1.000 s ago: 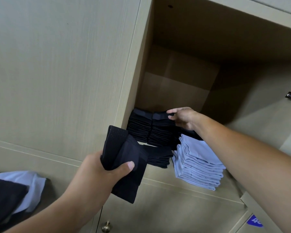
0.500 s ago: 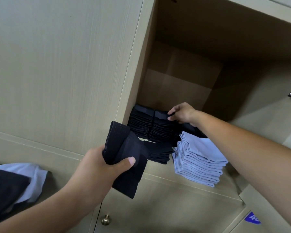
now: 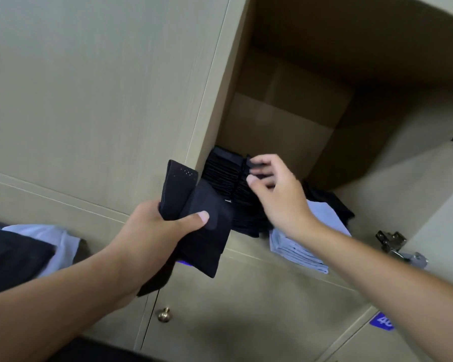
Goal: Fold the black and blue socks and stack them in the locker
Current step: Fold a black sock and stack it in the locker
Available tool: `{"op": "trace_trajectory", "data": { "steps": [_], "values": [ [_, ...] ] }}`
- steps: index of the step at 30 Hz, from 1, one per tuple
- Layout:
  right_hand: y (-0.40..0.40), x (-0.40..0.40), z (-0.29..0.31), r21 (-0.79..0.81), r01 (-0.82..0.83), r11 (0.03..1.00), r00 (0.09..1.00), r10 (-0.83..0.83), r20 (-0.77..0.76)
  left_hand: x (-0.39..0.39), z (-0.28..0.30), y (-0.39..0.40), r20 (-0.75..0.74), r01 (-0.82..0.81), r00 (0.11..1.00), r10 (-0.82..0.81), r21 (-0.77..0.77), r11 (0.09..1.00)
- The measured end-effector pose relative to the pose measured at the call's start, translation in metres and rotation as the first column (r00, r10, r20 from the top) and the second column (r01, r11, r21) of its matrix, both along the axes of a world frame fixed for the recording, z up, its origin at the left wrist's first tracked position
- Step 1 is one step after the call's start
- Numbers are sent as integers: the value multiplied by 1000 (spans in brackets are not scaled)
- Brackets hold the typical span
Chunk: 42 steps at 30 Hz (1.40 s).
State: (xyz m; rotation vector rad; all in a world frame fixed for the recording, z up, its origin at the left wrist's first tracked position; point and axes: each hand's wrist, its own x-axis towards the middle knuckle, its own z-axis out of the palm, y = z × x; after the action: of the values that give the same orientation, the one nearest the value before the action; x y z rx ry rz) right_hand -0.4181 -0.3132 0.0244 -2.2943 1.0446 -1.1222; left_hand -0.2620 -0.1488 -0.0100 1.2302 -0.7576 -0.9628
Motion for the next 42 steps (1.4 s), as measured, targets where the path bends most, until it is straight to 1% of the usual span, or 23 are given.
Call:
{"op": "trace_trajectory", "data": {
  "steps": [3,6,8,10,12,14,16,19,22,27,36,42],
  "values": [
    [49,-1,-15,125,-92,988,992,80,99,0,-1,1,-21,-17,1000,17,-9,1000],
    [75,-1,-24,258,-169,951,976,124,181,-1,-1,0,-19,-38,999,38,-18,999],
    [80,-1,-27,383,-243,891,955,152,253,-1,-2,0,-19,-37,999,37,-31,999],
    [82,-1,-30,515,-323,794,924,147,353,0,-4,-1,-1,-30,1000,30,-34,999],
    [82,-3,-32,579,-392,715,896,154,416,2,-7,-3,7,-35,999,35,-32,999],
    [82,-6,-34,580,-412,703,896,198,397,2,-8,-3,10,-29,1000,29,-32,999],
    [81,-9,-34,563,-388,730,912,217,347,0,-7,-5,22,-15,1000,16,-30,999],
    [78,-13,-30,548,-313,776,938,160,308,-2,-8,-9,33,-11,999,12,-21,1000],
    [71,-18,-24,529,-250,811,953,109,283,0,-12,-12,115,22,993,-23,12,1000],
    [54,-27,-6,445,-181,877,966,73,250,-4,-14,-15,135,47,989,-53,47,998],
    [-12,-44,41,438,-130,890,962,7,272,-13,-9,-17,228,97,968,-108,60,993],
    [-49,-63,65,463,-44,885,963,-86,257,-15,-7,-15,317,158,932,-173,73,985]
  ]
}}
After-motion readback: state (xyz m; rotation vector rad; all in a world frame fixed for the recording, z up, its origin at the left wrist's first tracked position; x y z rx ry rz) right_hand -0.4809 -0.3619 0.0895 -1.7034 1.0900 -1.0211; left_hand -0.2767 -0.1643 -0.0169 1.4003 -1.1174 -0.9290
